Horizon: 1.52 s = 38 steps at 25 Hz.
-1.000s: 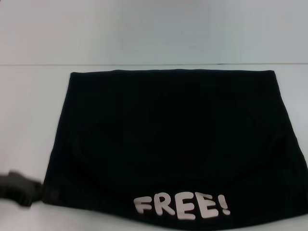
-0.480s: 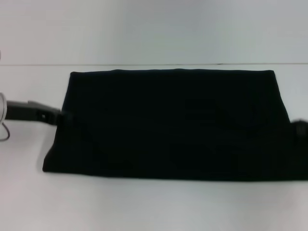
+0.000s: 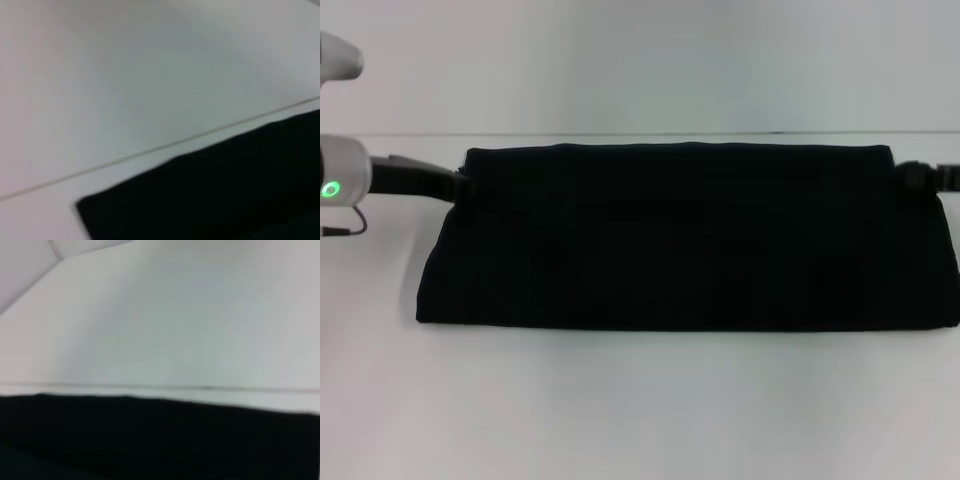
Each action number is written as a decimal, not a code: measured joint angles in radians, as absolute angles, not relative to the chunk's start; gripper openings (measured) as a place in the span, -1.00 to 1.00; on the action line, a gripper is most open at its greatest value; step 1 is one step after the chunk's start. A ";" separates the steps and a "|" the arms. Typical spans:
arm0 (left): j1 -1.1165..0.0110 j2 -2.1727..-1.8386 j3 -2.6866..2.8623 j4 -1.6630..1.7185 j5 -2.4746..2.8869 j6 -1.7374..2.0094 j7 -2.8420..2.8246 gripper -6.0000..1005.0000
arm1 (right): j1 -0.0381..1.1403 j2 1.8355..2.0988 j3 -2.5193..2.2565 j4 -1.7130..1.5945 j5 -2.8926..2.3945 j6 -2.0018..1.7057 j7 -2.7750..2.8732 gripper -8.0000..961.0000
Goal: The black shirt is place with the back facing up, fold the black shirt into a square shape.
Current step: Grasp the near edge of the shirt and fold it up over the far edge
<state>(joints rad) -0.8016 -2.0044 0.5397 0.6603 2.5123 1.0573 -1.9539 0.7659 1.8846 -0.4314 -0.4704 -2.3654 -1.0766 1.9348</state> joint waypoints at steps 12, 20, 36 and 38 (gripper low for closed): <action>-0.879 -2.003 0.599 0.597 2.514 0.848 -1.975 -0.97 | 0.892 1.905 -0.478 -0.386 -2.360 -0.777 1.939 -0.76; -0.904 -1.999 0.600 0.586 2.514 0.764 -1.976 -0.97 | 0.911 1.894 -0.475 -0.389 -2.352 -0.735 1.941 -0.73; -0.918 -2.006 0.602 0.516 2.511 0.631 -1.964 -0.97 | 0.918 1.919 -0.477 -0.373 -2.328 -0.656 1.926 -0.68; -0.920 -2.008 0.606 0.510 2.512 0.622 -1.963 -0.97 | 0.919 1.925 -0.477 -0.373 -2.328 -0.643 1.925 -0.67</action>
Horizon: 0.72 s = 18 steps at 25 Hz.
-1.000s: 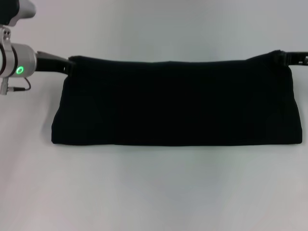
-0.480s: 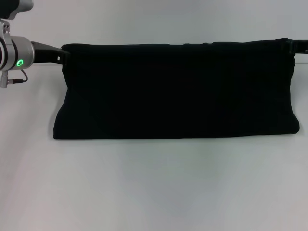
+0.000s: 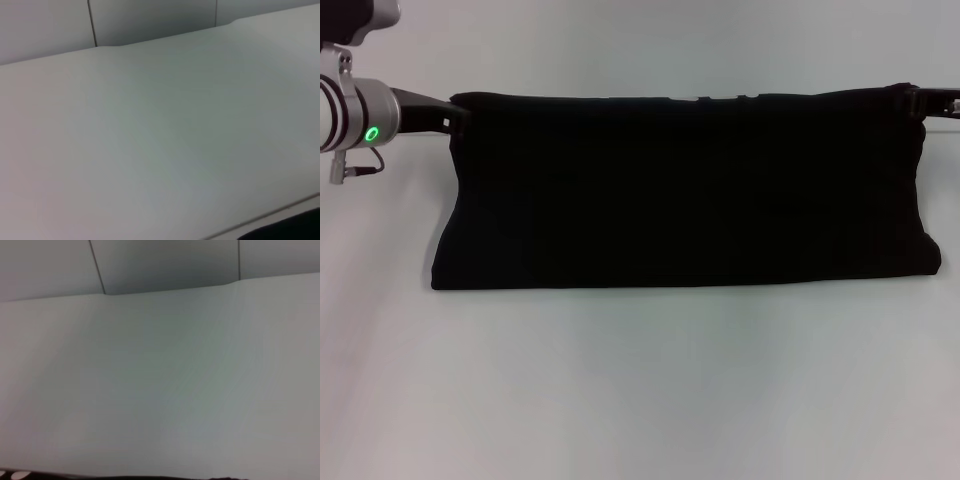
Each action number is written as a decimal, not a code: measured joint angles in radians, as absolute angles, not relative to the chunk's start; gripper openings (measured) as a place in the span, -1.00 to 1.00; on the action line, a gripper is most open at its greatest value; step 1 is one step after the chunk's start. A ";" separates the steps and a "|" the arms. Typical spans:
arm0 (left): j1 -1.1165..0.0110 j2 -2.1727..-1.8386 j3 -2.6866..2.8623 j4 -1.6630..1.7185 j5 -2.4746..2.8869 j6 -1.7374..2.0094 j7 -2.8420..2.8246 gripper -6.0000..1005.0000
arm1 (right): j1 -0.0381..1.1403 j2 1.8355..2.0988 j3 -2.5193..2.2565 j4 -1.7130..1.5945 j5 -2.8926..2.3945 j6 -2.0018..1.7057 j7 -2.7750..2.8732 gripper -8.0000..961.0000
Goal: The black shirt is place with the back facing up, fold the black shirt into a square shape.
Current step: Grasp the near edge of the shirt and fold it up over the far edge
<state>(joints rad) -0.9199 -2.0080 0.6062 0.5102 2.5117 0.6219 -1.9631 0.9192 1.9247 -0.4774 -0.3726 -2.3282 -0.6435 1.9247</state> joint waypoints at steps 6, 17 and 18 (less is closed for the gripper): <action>-0.915 -2.031 0.670 0.505 2.512 0.572 -1.963 -0.92 | 0.919 1.931 -0.477 -0.372 -2.328 -0.641 1.932 -0.65; -0.906 -2.069 0.683 0.519 2.505 0.391 -2.035 -0.18 | 0.903 1.925 -0.472 -0.423 -2.329 -0.629 1.939 -0.13; -0.901 -2.069 0.683 0.534 2.506 0.405 -2.057 -0.11 | 0.902 1.921 -0.472 -0.429 -2.329 -0.650 1.945 -0.04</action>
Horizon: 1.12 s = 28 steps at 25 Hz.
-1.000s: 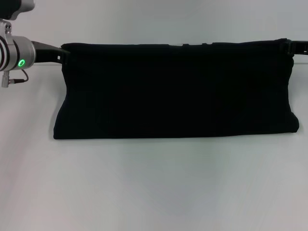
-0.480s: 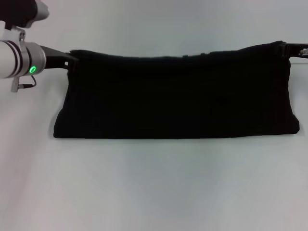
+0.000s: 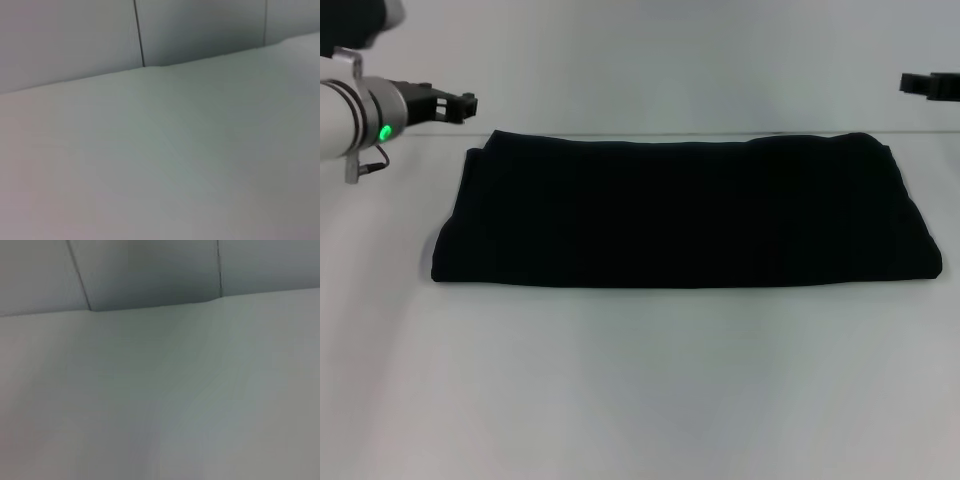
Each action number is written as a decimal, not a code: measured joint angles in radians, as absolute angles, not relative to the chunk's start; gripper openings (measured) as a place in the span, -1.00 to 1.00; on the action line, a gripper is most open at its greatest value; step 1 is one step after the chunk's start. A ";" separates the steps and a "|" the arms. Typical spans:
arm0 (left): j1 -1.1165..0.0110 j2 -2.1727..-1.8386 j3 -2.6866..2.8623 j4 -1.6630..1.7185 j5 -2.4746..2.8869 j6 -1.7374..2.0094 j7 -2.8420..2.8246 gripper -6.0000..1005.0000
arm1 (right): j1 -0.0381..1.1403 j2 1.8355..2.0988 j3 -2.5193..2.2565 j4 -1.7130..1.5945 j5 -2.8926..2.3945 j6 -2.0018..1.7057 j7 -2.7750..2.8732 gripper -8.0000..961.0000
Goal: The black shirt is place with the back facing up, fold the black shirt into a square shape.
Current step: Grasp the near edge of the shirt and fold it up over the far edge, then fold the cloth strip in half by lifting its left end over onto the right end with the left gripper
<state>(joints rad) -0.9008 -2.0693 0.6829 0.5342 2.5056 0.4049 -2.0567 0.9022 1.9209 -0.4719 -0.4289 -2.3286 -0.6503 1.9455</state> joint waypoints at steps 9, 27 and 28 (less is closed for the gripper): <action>-0.750 -2.075 0.687 0.921 2.455 1.146 -2.232 0.44 | 0.822 1.904 -0.475 -0.517 -2.179 -1.129 1.937 0.43; -0.669 -1.998 0.585 0.830 2.404 1.568 -2.529 0.87 | 0.768 1.926 -0.477 -0.543 -2.134 -1.385 1.724 0.58; -0.679 -1.987 0.554 0.780 2.408 1.563 -2.577 0.87 | 0.771 1.927 -0.477 -0.544 -2.134 -1.383 1.725 0.59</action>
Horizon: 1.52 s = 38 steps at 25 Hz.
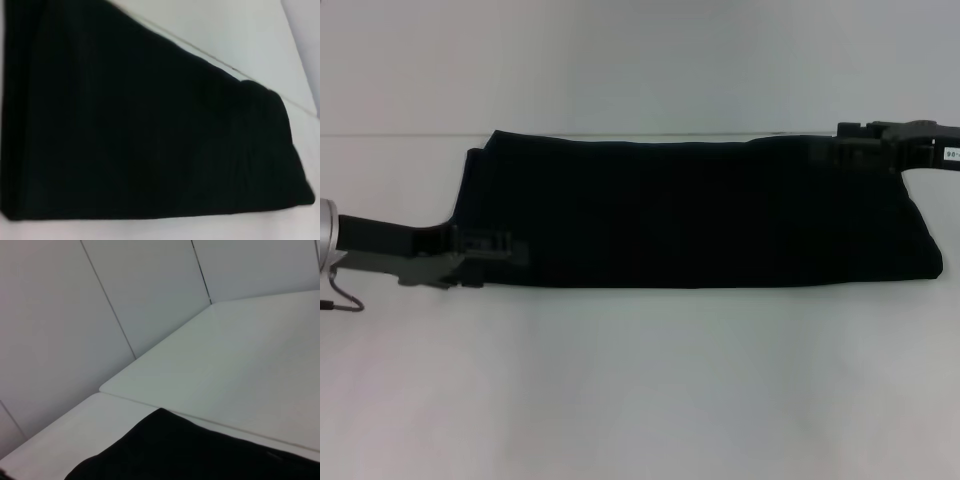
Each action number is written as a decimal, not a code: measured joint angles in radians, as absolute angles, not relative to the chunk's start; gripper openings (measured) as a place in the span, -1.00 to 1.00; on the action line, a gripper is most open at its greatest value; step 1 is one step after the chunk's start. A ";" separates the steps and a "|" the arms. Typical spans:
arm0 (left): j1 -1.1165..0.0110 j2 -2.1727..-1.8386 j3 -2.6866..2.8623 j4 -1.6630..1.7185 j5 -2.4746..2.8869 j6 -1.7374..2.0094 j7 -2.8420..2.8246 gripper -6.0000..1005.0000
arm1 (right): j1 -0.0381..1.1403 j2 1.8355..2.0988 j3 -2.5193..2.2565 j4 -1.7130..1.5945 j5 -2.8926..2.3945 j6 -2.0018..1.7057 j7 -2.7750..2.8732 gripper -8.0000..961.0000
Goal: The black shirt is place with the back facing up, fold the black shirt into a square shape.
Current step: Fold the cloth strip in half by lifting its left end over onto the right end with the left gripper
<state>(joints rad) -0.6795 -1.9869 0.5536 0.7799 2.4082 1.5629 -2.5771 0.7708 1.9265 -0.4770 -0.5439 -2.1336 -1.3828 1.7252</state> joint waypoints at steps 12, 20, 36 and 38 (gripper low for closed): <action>-0.682 -1.960 0.418 0.620 2.414 1.474 -2.880 0.87 | 0.799 1.946 -0.477 -0.545 -2.131 -1.353 1.721 0.58; -0.676 -1.959 0.388 0.542 2.414 1.383 -2.939 0.87 | 0.811 1.967 -0.477 -0.545 -2.131 -1.292 1.716 0.58; -0.674 -1.963 0.386 0.474 2.413 1.258 -2.946 0.86 | 0.827 1.982 -0.495 -0.545 -2.128 -1.347 1.668 0.57; -0.674 -1.964 0.386 0.474 2.413 1.245 -2.946 0.86 | 0.827 1.982 -0.499 -0.545 -2.126 -1.359 1.663 0.57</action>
